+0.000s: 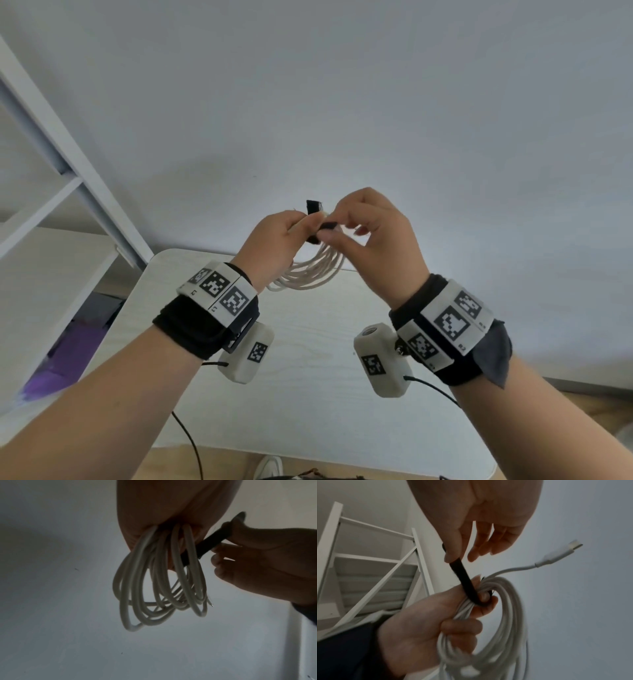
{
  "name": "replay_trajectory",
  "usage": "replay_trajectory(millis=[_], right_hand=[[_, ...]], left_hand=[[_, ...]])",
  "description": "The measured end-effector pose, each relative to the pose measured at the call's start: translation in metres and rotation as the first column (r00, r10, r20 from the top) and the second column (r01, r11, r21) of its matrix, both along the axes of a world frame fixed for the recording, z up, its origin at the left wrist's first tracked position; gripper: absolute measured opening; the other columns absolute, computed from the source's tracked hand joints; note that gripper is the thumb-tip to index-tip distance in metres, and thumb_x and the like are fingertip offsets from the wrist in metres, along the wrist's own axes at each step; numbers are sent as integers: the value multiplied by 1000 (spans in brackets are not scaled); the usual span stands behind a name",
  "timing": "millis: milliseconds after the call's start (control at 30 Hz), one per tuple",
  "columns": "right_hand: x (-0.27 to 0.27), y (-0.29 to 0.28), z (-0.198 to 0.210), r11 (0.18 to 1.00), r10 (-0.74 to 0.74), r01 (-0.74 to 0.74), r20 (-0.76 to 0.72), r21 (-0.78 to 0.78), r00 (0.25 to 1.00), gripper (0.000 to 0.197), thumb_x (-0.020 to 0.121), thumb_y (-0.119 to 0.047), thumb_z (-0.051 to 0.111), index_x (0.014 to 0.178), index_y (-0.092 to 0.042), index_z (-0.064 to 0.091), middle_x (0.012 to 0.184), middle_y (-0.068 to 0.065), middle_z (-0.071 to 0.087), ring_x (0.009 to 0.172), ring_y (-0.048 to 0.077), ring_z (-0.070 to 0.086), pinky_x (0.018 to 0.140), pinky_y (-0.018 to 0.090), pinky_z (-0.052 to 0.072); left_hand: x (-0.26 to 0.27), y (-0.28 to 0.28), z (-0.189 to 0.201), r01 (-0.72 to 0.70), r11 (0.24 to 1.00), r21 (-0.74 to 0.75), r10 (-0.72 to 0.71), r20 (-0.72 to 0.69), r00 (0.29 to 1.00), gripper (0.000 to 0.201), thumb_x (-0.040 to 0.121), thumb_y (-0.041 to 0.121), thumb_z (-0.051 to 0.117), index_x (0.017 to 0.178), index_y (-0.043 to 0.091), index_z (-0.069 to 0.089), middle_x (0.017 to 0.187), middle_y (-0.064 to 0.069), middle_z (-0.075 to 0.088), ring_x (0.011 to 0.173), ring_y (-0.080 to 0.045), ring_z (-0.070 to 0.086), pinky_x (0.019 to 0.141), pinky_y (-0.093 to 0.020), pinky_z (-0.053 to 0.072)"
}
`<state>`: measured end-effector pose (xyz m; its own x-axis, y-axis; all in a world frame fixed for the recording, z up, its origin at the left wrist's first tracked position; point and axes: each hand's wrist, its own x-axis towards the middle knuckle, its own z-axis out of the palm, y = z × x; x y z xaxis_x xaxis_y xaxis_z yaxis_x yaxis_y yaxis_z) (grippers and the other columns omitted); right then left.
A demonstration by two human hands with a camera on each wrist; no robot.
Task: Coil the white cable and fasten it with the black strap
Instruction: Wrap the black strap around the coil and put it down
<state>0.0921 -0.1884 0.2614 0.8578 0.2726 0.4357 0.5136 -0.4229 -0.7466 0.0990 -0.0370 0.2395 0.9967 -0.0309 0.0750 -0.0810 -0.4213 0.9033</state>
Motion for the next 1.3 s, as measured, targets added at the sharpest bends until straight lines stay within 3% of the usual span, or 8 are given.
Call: replay_trajectory(millis=[133, 267, 367, 533, 800, 1033, 1167, 1300], right_hand=[[14, -5, 12, 998, -52, 49, -125, -25, 991, 4, 79, -20, 68, 79, -22, 65, 88, -8, 58, 79, 9, 57, 71, 15, 46], [23, -9, 16, 999, 32, -42, -348, -22, 937, 8, 83, -17, 63, 84, -11, 69, 92, 9, 71, 87, 28, 66, 88, 42, 52], [24, -13, 18, 993, 112, -120, -431, 9, 895, 9, 83, -12, 62, 86, -6, 70, 92, 18, 72, 91, 37, 66, 92, 49, 49], [24, -19, 26, 983, 161, -181, -484, 5, 860, 11, 79, -7, 66, 89, -4, 71, 93, 16, 73, 90, 28, 69, 88, 29, 54], [26, -24, 36, 955, 235, -294, -531, -29, 814, 20, 75, -1, 69, 92, -11, 72, 95, 2, 74, 85, 10, 67, 92, 31, 51], [32, -29, 36, 907, 332, -422, -609, -5, 720, 29, 77, 2, 67, 100, -15, 65, 80, 2, 61, 70, 18, 55, 75, 28, 46], [30, -29, 39, 905, 327, -424, -569, -42, 755, 19, 77, 5, 65, 86, -12, 66, 72, -5, 60, 60, 0, 56, 67, 15, 45], [29, -27, 39, 905, 330, -421, -513, -67, 792, 13, 74, 4, 68, 82, -7, 66, 70, -6, 63, 56, -3, 56, 63, 10, 45]], left_hand=[[-13, -4, 4, 53, 998, -20, -53, -16, 998, 35, 96, 35, 42, 70, 20, 58, 50, 4, 42, 46, -17, 40, 54, -31, 34], [-23, -8, 4, 83, 996, -27, -83, -4, 997, 35, 97, 37, 40, 65, 27, 49, 49, 4, 40, 40, -8, 36, 52, -29, 34], [-24, -7, 3, 94, 995, -29, -94, 3, 996, 36, 96, 37, 41, 63, 25, 46, 49, 5, 37, 38, -6, 33, 48, -26, 31], [-26, -5, 2, 132, 991, -24, -131, 4, 991, 37, 95, 39, 41, 66, 17, 45, 47, 8, 33, 36, -5, 30, 45, -22, 28], [-30, -8, 7, 230, 967, 112, -243, 130, 961, 36, 97, 27, 43, 72, 3, 54, 57, 8, 39, 45, 1, 41, 49, -12, 32], [-29, -10, 1, 271, 949, 159, -298, 177, 938, 49, 91, 46, 42, 70, 4, 55, 69, -6, 49, 60, -6, 44, 60, -18, 36], [-30, -12, 5, 260, 956, 132, -279, 152, 948, 55, 90, 54, 43, 73, 4, 58, 71, -3, 50, 57, -3, 44, 57, -16, 35], [-32, -14, 8, 232, 966, 114, -245, 124, 961, 61, 84, 57, 43, 76, 0, 61, 72, 0, 53, 58, -6, 49, 56, -15, 36]])
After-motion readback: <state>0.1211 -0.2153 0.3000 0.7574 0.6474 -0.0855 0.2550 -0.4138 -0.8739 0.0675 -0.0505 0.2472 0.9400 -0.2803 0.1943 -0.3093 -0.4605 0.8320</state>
